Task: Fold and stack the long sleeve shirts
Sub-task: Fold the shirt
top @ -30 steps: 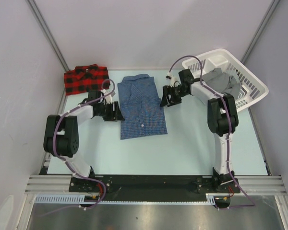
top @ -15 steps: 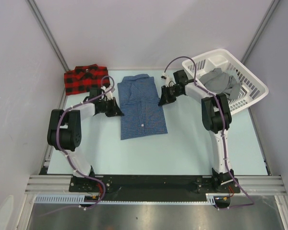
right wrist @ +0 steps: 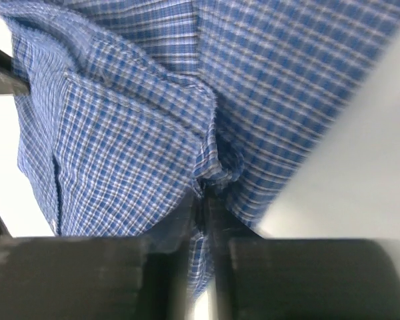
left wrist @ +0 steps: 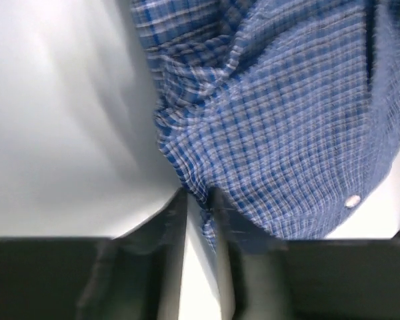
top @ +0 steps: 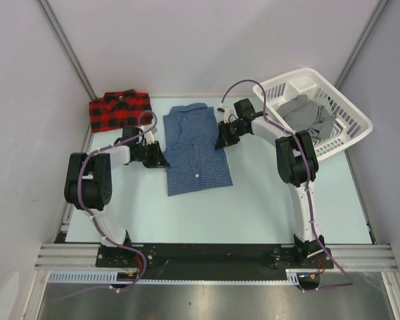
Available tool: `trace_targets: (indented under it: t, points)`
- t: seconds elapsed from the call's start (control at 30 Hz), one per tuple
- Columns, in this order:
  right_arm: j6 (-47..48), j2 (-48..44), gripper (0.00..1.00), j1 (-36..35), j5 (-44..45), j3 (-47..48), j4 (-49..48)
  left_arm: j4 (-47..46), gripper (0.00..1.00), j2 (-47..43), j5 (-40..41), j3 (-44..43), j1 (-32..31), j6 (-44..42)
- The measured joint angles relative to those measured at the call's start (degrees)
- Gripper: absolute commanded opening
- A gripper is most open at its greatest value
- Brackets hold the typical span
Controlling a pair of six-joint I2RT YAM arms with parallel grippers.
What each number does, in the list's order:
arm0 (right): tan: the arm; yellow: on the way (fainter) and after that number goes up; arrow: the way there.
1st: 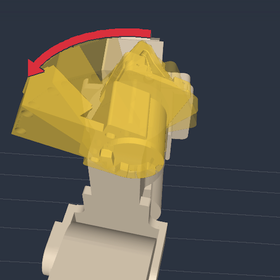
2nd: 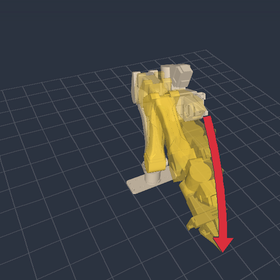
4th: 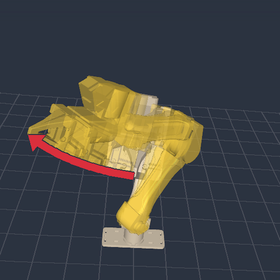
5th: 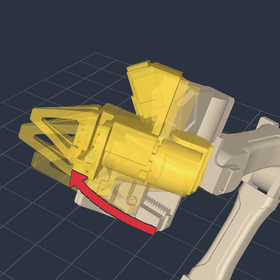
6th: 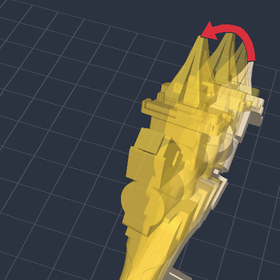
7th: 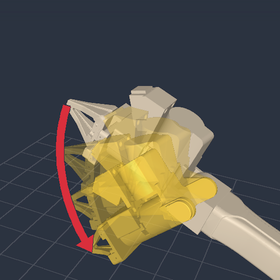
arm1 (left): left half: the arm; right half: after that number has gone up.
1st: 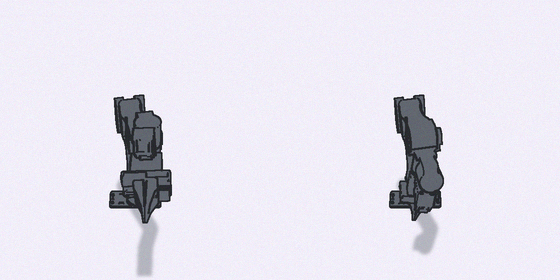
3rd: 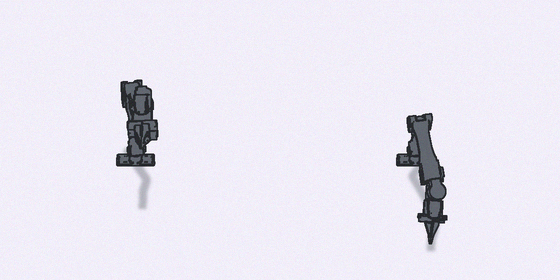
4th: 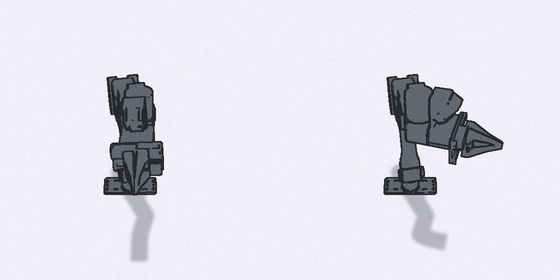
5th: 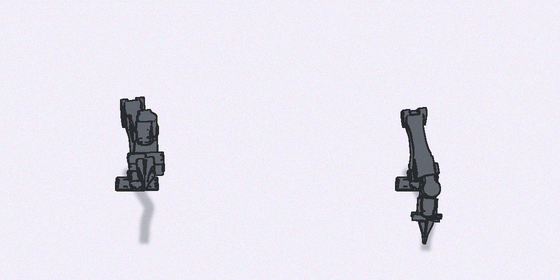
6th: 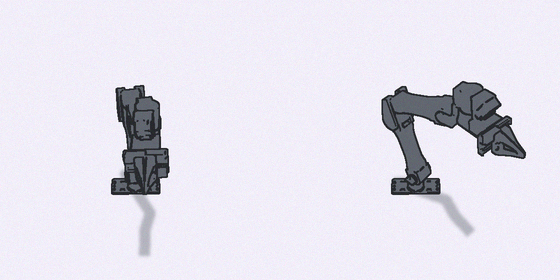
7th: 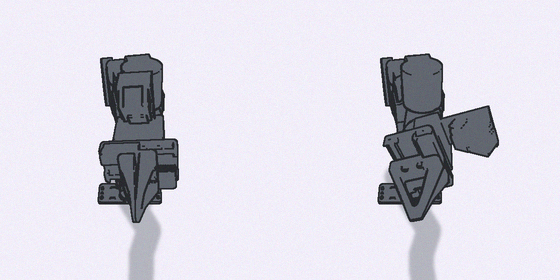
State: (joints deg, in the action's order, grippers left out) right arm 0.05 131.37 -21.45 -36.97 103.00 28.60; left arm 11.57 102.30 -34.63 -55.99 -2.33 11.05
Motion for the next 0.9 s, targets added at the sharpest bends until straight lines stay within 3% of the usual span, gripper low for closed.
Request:
trace_targets:
  t: [0.03,0.1,0.13,0.23,0.37,0.43,0.53,0.7,0.9]
  points:
    - [-0.31,0.02,0.55,0.31,0.26,0.0,-0.07,0.07,0.49,1.01,0.15,-0.39,0.07,-0.2]
    - [-0.13,-0.02,0.68,1.14,0.17,0.0,-0.28,0.09,0.64,1.42,0.17,-0.5,0.39,-0.5]
    - [-0.52,-0.07,0.82,1.73,0.09,0.0,-0.2,-0.2,0.72,0.83,-0.02,-0.44,0.66,-0.57]
    - [-0.81,-2.12,0.99,3.67,-1.29,-1.09,0.0,-0.63,0.99,-3.69,-2.1,0.79,1.99,-1.03]
    - [-0.94,-11.69,1.0,6.08,-6.12,-7.52,0.59,-0.9,1.0,-16.2,-7.61,4.37,2.43,-0.44]
    - [-1.99,-17.79,1.0,6.78,-9.68,-11.23,-0.15,-2.78,0.99,-21.84,-10.69,6.71,0.04,1.44]
    - [-5.35,-25.22,0.99,5.75,-16.85,-17.66,-2.97,-13.27,0.99,-25.68,-14.58,12.76,-7.23,9.14]
    - [-13.05,-24.59,0.99,0.13,-26.82,-27.43,-10.49,-31.26,0.99,-15.28,-17.53,19.58,-16.26,24.02]
    - [-19.61,-9.18,0.99,-1.01,-32.24,-31.36,-16.9,-43.85,0.99,1.22,-19.15,20.09,-14.16,33.62]
